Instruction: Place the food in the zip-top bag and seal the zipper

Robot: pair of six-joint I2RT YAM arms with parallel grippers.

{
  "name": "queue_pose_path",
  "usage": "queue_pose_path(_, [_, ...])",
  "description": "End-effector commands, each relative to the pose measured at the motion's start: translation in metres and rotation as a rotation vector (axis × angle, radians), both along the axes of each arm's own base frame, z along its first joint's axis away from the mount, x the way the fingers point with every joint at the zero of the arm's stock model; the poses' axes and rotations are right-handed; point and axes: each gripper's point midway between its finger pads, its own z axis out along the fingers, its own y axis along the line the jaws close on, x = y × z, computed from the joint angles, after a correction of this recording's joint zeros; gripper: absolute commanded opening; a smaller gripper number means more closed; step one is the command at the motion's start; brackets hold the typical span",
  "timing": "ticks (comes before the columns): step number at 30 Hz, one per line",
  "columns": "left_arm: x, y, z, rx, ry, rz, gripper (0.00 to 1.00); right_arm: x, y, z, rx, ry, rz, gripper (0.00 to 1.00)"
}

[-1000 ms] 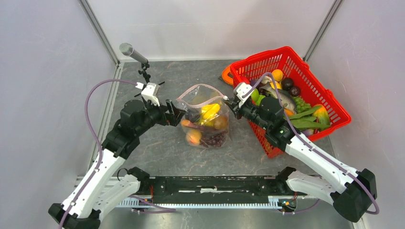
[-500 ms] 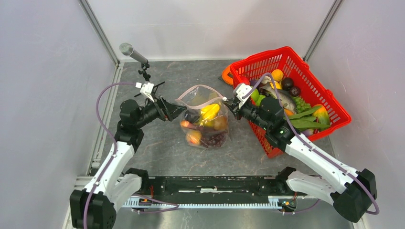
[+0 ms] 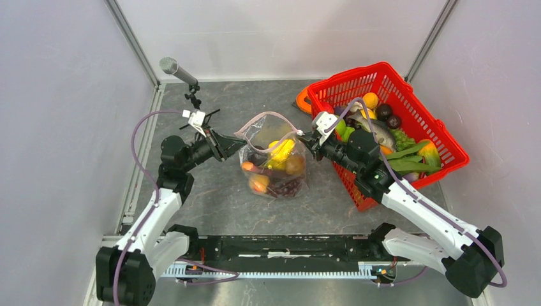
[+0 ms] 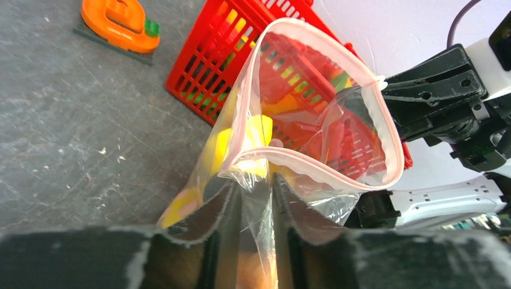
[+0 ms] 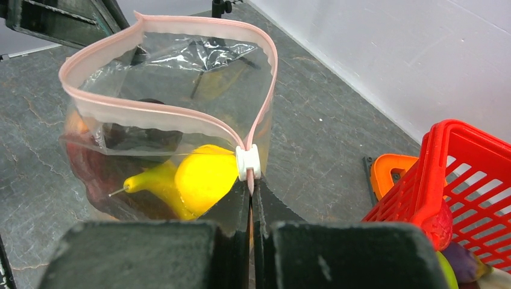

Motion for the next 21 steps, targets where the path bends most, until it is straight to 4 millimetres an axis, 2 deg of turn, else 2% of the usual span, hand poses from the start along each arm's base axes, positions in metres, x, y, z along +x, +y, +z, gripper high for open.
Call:
queue_pose_path(1, [0.0,0.012,0.02,0.049,-0.076,0.081,0.24,0.002,-0.002,0.015,0.043,-0.029,-0.015,0.0])
queue_pose_path(3, [0.003,0.019,0.018,0.084,-0.067,0.136,0.11,0.003,-0.003,0.014,0.045,-0.027,-0.022,0.0])
queue_pose_path(5, [0.006,0.025,0.017,0.116,-0.062,0.177,0.03,0.003,-0.005,0.015,0.051,-0.027,-0.032,0.0])
queue_pose_path(10, [0.013,0.042,0.02,0.151,-0.032,0.292,0.02,0.002,-0.011,0.017,0.075,-0.023,-0.063,0.0])
queue_pose_path(16, [0.011,0.075,0.025,0.256,-0.008,0.476,0.02,-0.007,-0.022,0.018,0.114,-0.007,-0.078,0.0])
queue_pose_path(21, [0.003,0.064,0.036,0.272,-0.022,0.384,0.02,-0.029,-0.012,0.037,0.178,-0.025,0.041,0.0])
